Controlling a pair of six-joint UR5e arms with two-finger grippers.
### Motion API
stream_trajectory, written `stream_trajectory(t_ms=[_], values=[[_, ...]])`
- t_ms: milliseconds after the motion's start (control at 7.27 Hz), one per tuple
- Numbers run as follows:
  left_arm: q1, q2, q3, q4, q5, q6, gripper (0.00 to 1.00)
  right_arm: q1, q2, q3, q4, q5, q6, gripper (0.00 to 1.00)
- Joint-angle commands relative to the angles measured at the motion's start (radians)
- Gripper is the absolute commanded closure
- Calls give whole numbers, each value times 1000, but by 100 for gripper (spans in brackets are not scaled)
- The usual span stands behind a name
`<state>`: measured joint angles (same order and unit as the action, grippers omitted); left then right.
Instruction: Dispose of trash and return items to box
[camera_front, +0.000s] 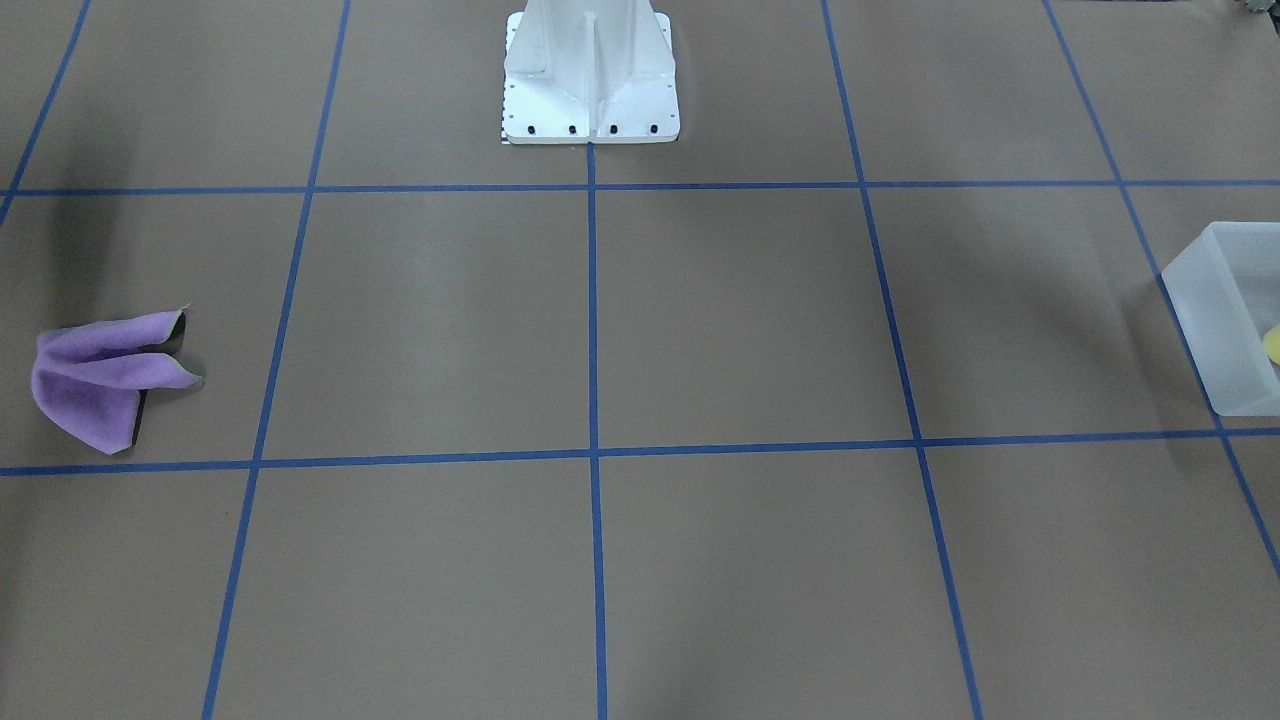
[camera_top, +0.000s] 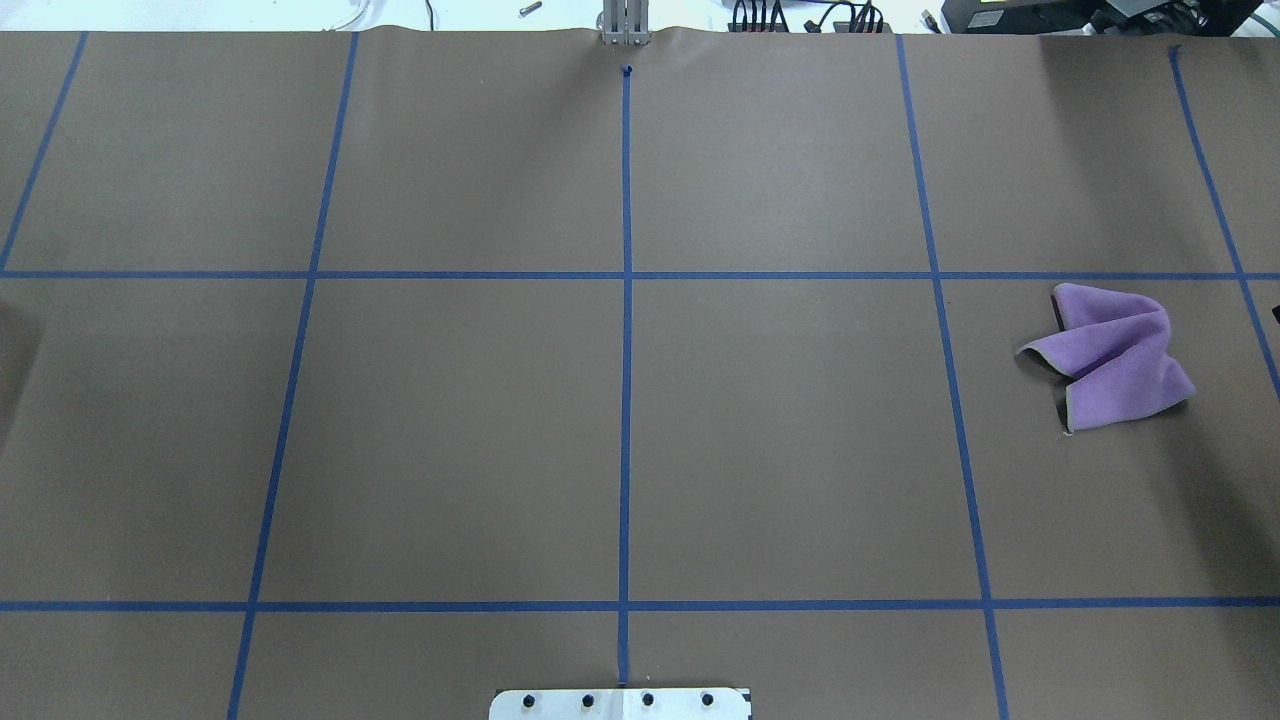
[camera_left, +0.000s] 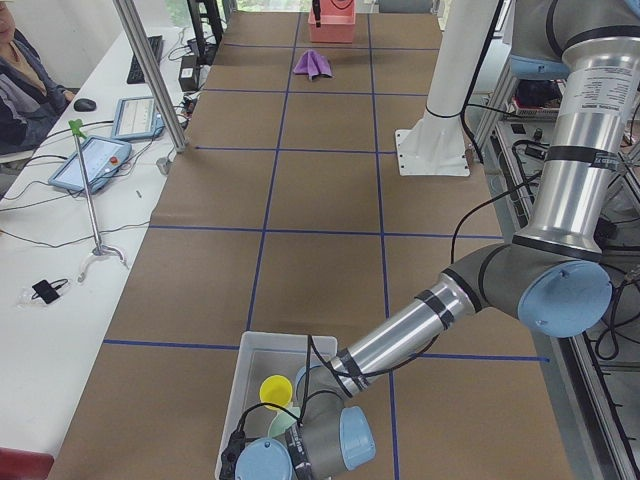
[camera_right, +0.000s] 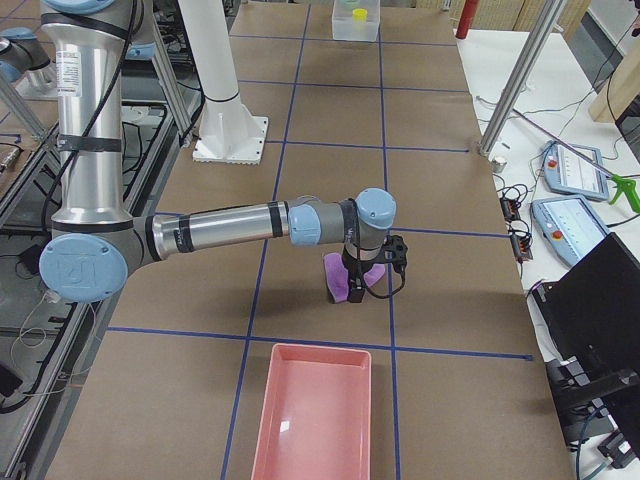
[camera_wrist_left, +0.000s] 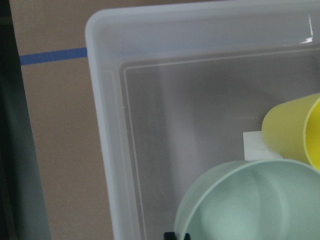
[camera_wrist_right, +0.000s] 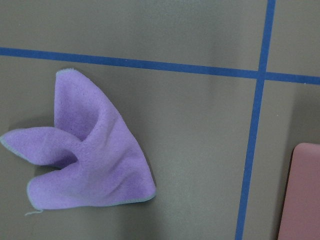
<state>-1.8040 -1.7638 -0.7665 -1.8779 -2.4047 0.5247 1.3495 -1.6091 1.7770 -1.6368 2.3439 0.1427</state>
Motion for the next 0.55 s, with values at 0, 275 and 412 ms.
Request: stream_trajectory(t_ms=[0,275,412], values=[[3,-2,12,-1,2,-3,95,-3,0,-1,0,0,2,0],[3,0,9,0,2,-5,54,-4,0,-1,0,0,0,0],[3,-2,6,0,1,-2,39,-7,0,-1,0,0,0,0]])
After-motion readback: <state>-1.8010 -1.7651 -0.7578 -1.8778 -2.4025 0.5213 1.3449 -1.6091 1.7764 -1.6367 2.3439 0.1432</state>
